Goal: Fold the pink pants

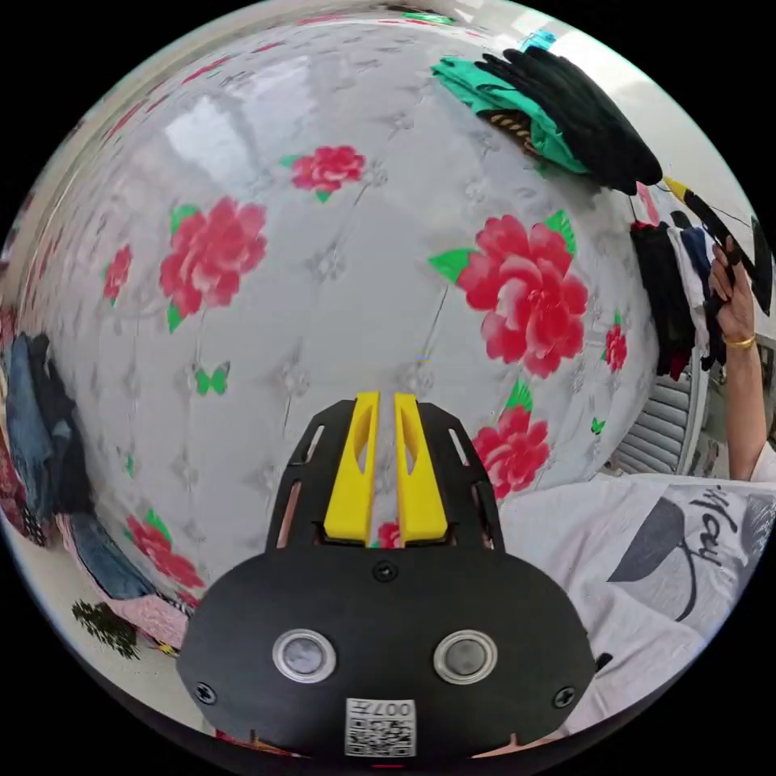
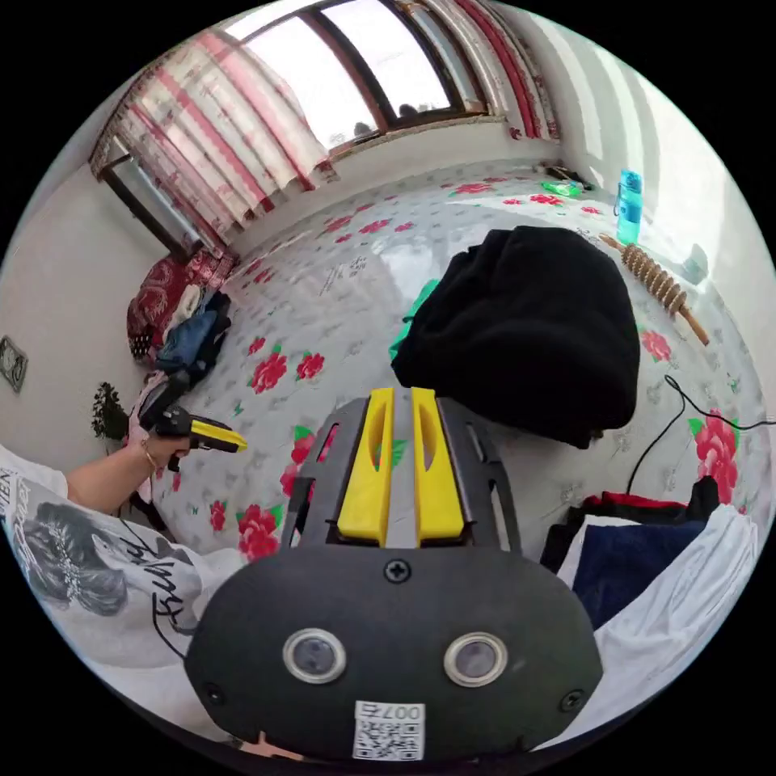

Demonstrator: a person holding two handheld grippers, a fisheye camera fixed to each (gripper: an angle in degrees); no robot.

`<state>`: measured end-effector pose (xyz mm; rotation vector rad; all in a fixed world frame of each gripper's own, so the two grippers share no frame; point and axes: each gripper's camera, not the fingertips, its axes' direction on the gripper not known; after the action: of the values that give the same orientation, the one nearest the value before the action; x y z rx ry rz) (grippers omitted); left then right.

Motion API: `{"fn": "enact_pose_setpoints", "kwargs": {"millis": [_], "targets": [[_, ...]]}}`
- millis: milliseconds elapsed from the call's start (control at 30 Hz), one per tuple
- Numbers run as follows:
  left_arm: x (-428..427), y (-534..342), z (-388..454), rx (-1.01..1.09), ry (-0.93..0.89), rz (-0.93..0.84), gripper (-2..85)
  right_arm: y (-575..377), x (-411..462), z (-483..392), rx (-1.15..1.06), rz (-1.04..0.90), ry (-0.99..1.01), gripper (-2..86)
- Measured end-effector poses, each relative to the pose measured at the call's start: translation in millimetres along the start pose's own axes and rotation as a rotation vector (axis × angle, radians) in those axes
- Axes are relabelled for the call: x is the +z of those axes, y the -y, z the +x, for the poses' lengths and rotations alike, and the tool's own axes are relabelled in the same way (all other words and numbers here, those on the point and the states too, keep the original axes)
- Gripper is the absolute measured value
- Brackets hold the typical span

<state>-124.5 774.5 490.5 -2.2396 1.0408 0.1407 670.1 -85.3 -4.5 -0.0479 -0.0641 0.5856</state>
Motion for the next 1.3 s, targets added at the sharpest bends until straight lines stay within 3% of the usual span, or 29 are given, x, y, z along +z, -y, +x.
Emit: {"fn": "enact_pose_setpoints", "kwargs": {"millis": [200,333,500,667,733,800,933,1033,1133,1233,1300], "targets": [[32.2,-135.2,-23.1,-0.294,0.007,-0.057,1.0,-75.5,152.7,-190.7,-0.374,-0.473,0.053,2.7],[44.9,-204.1,-44.7,-0.481,0.036,-0.071,0.0,-120.8,210.1,-308.6,-0.616,-0.601,0.008,2.7],[65.0,-289.9,-78.2,-0.65,0.033,-0.043,3.2,-152.0,269.4,-391.6,-0.799,-0.701,-0.108,2.5],[93.4,-348.9,-104.2,-0.715,-0.015,-0.033,5.5,-164.8,331.8,-427.4,-0.719,-0.824,-0.173,3.6],[87.3,-375.0,-114.7,-0.772,-0.016,0.068,3.5,-168.4,349.2,-438.8,-0.668,-0.841,-0.226,4.2],[56.4,-422.7,-129.2,-0.882,0.141,0.309,1.1,-171.6,359.0,-443.3,-0.604,-0.827,-0.257,4.7],[23.6,-492.7,-181.5,-1.03,0.273,0.47,6.0,-176.7,379.7,-449.9,-0.505,-0.811,-0.288,5.4],[19.3,-540.6,-246.4,-1.135,0.278,0.43,12.1,-176.9,392.5,-449.2,-0.377,-0.801,-0.298,5.3],[22.8,-574.1,-306.9,-1.197,0.302,0.361,12.3,-184.0,403.8,-454.8,-0.322,-0.78,-0.337,4.8],[37.8,-592.4,-367.0,-1.242,0.275,0.193,9.7,-195.4,415.7,-466.4,-0.323,-0.766,-0.407,3.9],[49.4,-607.7,-400.9,-1.28,0.104,0.097,3.3,-202.5,423.6,-474.2,-0.336,-0.767,-0.452,3.2]]}}
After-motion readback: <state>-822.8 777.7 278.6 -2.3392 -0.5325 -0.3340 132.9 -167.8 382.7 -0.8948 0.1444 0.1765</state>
